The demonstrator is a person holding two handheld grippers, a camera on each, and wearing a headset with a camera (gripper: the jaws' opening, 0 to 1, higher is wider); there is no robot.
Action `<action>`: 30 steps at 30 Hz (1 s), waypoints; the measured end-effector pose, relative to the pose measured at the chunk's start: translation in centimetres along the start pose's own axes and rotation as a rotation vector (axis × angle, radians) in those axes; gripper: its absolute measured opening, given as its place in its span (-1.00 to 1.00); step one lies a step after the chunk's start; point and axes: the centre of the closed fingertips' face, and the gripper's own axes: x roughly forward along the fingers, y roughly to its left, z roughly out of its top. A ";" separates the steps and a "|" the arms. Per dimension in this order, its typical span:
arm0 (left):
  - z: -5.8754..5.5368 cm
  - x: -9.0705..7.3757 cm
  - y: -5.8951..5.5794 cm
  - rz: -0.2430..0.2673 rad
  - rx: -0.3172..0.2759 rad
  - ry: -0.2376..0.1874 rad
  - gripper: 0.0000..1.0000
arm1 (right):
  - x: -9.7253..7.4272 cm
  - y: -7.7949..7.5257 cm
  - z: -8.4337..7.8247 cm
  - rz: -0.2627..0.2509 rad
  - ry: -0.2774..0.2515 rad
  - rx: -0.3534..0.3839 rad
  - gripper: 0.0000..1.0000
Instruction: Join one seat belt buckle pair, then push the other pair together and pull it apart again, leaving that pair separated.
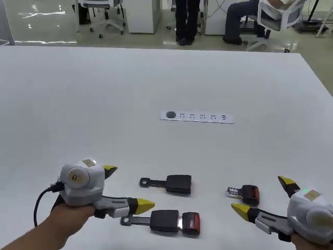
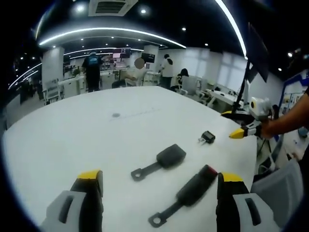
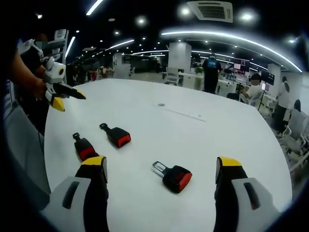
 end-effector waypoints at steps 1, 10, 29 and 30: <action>0.1 -0.4 -0.3 0.002 -0.006 -0.007 1.00 | -0.3 0.2 -0.1 -0.002 -0.002 0.000 0.87; -0.3 -3.3 0.7 0.045 -0.027 -0.064 1.00 | -2.2 1.6 -0.5 -0.020 -0.022 0.005 0.89; -3.2 -8.1 -0.2 0.051 -0.072 -0.105 1.00 | -6.5 2.1 -1.3 -0.085 -0.031 0.001 0.90; -3.2 -8.3 -0.1 0.051 -0.076 -0.107 1.00 | -6.7 2.1 -1.4 -0.088 -0.030 0.002 0.90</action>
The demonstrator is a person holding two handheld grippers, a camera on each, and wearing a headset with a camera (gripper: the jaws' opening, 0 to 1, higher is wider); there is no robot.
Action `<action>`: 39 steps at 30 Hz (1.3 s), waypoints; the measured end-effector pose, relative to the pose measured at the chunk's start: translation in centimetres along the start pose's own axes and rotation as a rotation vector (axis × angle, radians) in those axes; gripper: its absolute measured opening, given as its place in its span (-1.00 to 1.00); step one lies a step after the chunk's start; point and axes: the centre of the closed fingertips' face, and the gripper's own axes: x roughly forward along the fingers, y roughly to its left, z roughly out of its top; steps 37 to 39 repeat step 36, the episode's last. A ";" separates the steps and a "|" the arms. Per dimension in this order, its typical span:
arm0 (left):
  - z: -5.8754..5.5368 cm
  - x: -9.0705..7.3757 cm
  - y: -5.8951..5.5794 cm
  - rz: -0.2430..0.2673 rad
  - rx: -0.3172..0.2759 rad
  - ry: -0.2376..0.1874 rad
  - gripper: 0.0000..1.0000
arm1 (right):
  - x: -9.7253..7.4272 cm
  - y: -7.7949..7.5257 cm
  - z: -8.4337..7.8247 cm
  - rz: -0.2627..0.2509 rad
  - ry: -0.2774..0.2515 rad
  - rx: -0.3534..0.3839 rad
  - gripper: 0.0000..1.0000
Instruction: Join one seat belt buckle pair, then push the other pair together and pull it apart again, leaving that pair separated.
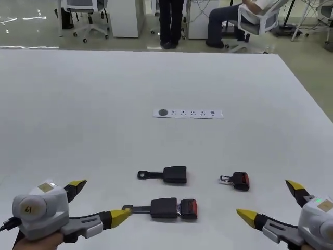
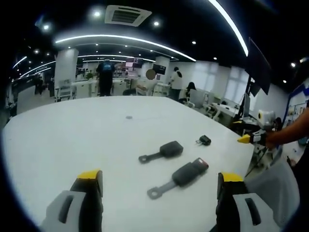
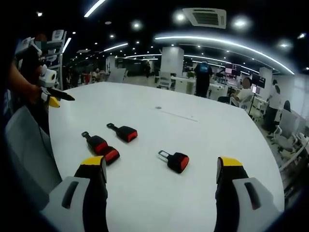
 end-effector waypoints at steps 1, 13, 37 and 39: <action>0.1 -0.2 0.1 0.003 -0.006 -0.004 1.00 | -0.2 0.0 0.0 -0.001 0.001 0.001 0.90; -0.1 -2.5 0.6 0.020 0.007 -0.029 1.00 | -1.7 -0.1 -0.3 -0.028 -0.004 0.003 0.91; -1.2 -2.6 -0.6 0.006 0.026 -0.003 1.00 | -3.1 1.2 -2.0 -0.023 0.034 0.035 0.91; -1.2 -2.6 -0.6 0.006 0.026 -0.003 1.00 | -3.1 1.2 -2.0 -0.023 0.034 0.035 0.91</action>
